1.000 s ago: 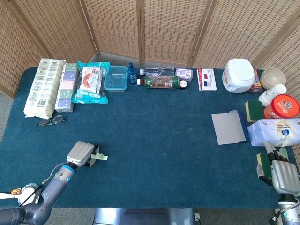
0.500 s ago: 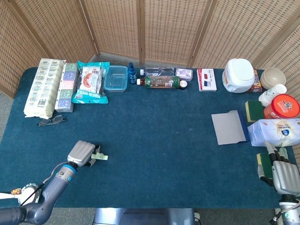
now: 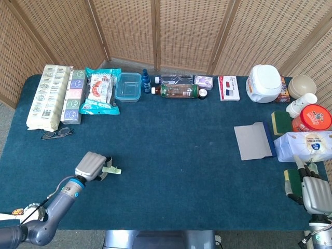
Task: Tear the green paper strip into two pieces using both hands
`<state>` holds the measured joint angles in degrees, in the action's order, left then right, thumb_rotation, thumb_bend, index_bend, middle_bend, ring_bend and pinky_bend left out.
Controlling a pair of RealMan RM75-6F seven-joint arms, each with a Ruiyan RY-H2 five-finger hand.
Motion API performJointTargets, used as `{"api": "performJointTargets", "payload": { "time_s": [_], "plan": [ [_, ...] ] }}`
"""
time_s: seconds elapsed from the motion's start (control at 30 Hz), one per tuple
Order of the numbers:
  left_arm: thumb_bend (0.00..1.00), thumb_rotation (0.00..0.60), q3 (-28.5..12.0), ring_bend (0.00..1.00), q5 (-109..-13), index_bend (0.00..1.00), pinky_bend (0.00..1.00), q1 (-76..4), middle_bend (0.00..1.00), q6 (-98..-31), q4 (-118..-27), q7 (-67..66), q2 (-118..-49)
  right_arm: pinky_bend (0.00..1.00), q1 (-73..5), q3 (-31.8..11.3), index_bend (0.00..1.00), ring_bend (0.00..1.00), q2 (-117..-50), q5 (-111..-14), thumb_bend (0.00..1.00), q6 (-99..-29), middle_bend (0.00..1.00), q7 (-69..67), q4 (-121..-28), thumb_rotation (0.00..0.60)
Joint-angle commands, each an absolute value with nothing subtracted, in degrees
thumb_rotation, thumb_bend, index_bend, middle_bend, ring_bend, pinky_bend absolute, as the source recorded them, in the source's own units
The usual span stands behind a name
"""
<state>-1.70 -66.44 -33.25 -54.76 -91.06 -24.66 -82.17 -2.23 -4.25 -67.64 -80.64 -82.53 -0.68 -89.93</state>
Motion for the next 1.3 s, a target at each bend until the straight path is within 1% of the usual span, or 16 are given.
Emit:
{"api": "performJointTargets", "payload": {
  "time_s": [0.03,0.2,0.4,0.47,0.53,0.73,0.93,1.3],
  "plan": [
    [0.46,0.600,-2.6,1.00,-68.8,0.69,1.00,-34.4,1.00,-53.9,-92.8,-22.3,-79.2,0.42,-2.8,-4.3,0.00,0.25,-67.8,-81.3,0.52,-82.0,0.21,-1.9,-90.4,0.508],
    [0.46,0.600,-3.5,1.00,-71.3,0.69,1.00,-36.5,1.00,-51.5,-94.9,-20.0,-74.5,0.42,-4.1,-4.0,0.00,0.25,-67.2,-82.8,0.52,-80.2,0.21,-3.4,-91.6,0.509],
    [0.46,0.600,-5.5,1.00,-73.6,0.69,1.00,-39.9,1.00,-47.7,-97.9,-16.3,-68.5,0.41,-6.4,-4.4,0.00,0.25,-67.4,-85.8,0.52,-79.0,0.21,-7.5,-93.4,0.510],
    [0.46,0.600,-6.2,1.00,-74.9,0.69,1.00,-41.1,1.00,-46.8,-98.3,-15.1,-67.4,0.39,-7.4,-4.3,0.00,0.24,-67.8,-87.1,0.52,-78.5,0.20,-7.8,-93.7,0.510],
    [0.46,0.600,-6.9,1.00,-76.2,0.69,1.00,-42.7,1.00,-45.4,-98.4,-13.6,-66.9,0.36,-8.5,-4.3,0.00,0.23,-68.4,-88.6,0.52,-78.0,0.19,-8.3,-94.1,0.509],
    [0.46,0.600,-8.3,1.00,-79.1,0.69,1.00,-47.2,1.00,-41.1,-97.1,-10.4,-66.9,0.30,-11.2,-4.9,0.00,0.17,-70.3,-90.6,0.52,-76.9,0.18,-11.8,-95.4,0.509],
    [0.46,0.600,-9.5,1.00,-81.7,0.69,1.00,-51.7,1.00,-37.4,-95.5,-6.0,-68.2,0.30,-13.8,-6.0,0.00,0.17,-74.3,-91.3,0.52,-76.2,0.17,-14.8,-95.5,0.510],
    [0.46,0.600,-10.7,1.00,-85.0,0.69,1.00,-57.3,1.00,-35.3,-92.7,-1.5,-70.7,0.29,-16.7,-6.3,0.00,0.19,-80.9,-90.8,0.52,-75.1,0.18,-20.3,-94.7,0.508]
  ]
}}
